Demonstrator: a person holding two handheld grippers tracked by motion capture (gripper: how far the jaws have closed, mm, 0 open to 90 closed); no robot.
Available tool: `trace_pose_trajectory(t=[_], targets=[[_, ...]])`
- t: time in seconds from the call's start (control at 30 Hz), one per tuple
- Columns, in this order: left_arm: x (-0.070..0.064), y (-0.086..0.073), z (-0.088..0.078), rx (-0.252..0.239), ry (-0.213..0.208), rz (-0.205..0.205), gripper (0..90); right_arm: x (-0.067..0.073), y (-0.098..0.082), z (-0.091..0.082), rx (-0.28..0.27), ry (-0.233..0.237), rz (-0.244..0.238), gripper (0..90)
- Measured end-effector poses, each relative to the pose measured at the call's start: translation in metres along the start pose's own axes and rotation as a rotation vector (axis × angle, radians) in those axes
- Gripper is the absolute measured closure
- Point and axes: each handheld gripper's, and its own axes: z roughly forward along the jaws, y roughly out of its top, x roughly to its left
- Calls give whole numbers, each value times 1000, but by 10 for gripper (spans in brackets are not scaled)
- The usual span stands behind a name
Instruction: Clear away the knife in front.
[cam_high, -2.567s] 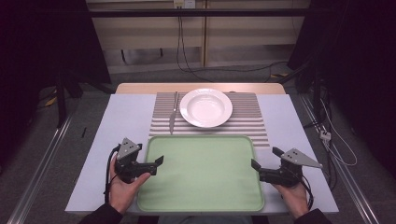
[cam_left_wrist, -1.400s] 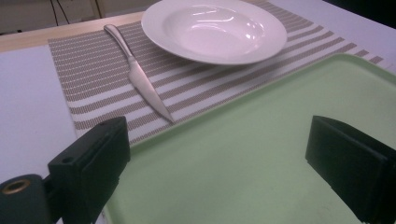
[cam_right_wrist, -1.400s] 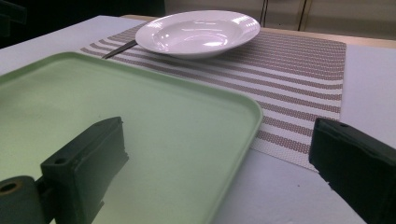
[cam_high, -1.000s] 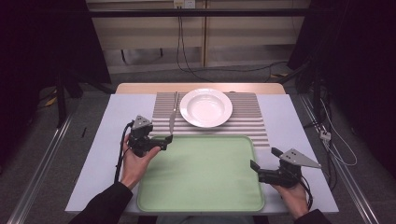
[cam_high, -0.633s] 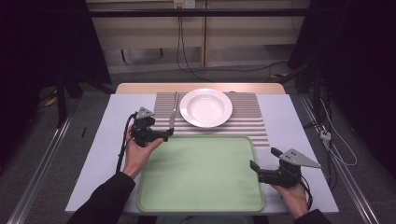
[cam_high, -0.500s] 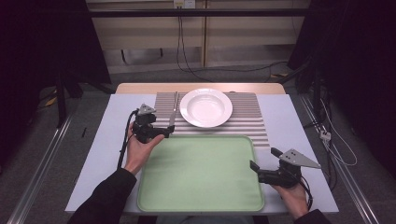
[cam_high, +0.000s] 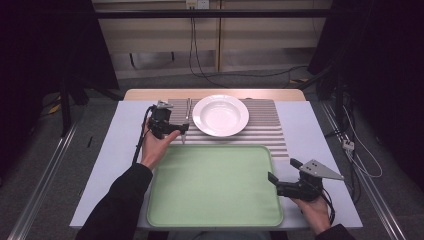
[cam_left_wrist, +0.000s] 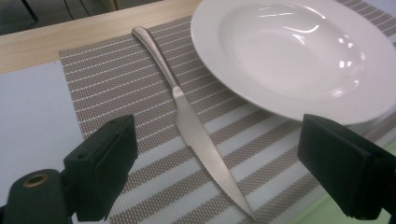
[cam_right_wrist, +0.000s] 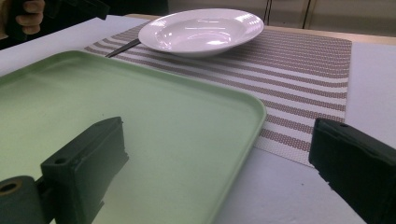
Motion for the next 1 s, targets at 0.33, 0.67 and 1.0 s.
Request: trace_pose_trajectory(t=[0.33,0.67,1.0], targets=[[17,13,35,29,50,-20,136,-3,-2,-1,-3,4,14,37],[24,28,58,68,86,-88,228,2,-2,4,24,28,-15,34],[35,35,75,113,112,-142,407,2,-3,1,25,30,-13,34]])
